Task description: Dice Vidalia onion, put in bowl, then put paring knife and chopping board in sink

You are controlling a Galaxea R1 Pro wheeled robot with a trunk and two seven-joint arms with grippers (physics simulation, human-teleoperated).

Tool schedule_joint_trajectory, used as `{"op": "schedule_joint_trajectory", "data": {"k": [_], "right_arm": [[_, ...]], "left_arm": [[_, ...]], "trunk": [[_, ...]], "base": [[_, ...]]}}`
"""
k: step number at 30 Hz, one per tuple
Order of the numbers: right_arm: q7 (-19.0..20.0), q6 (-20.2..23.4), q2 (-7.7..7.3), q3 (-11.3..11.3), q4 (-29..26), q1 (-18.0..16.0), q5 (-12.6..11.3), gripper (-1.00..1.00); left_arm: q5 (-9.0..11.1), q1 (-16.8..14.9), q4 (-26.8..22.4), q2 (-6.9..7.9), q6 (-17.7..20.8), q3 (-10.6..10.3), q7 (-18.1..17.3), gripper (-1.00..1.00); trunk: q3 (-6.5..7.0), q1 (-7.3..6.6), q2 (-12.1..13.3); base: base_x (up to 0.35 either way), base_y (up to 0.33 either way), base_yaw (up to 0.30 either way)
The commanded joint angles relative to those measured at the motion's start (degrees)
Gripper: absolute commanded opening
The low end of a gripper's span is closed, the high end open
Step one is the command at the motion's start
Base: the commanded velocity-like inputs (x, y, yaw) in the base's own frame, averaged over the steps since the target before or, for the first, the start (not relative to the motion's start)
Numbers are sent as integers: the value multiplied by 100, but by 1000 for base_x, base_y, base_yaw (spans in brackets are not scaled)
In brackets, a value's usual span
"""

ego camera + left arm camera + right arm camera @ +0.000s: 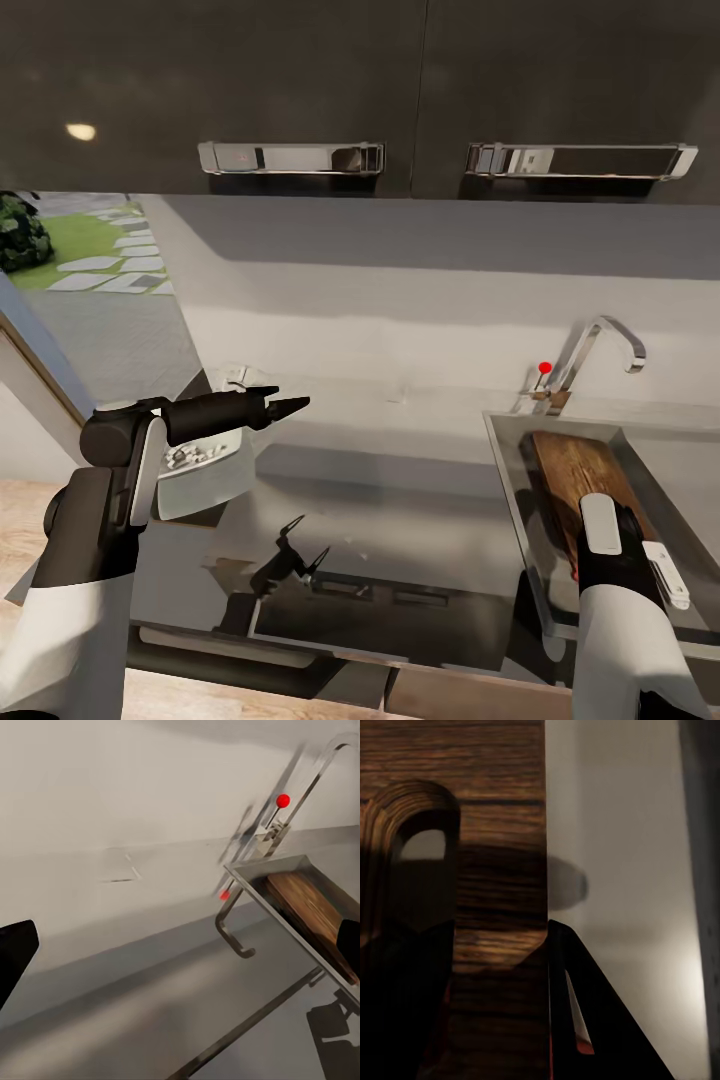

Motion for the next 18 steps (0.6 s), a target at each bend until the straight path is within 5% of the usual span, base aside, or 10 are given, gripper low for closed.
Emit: {"op": "schedule_joint_trajectory", "data": {"k": [1,18], "right_arm": [[-17,56,5,-14,-10,-6,5,-100],[-12,53,5,-14,53,-6,3,-100]], "left_arm": [[11,-5,-2,0,45,5,-12,100],[10,-5,-2,0,45,5,-15,100]], "trunk": [[-10,1,-7],[-92,1,-7]], "base": [[0,0,0],[0,0,0]]}}
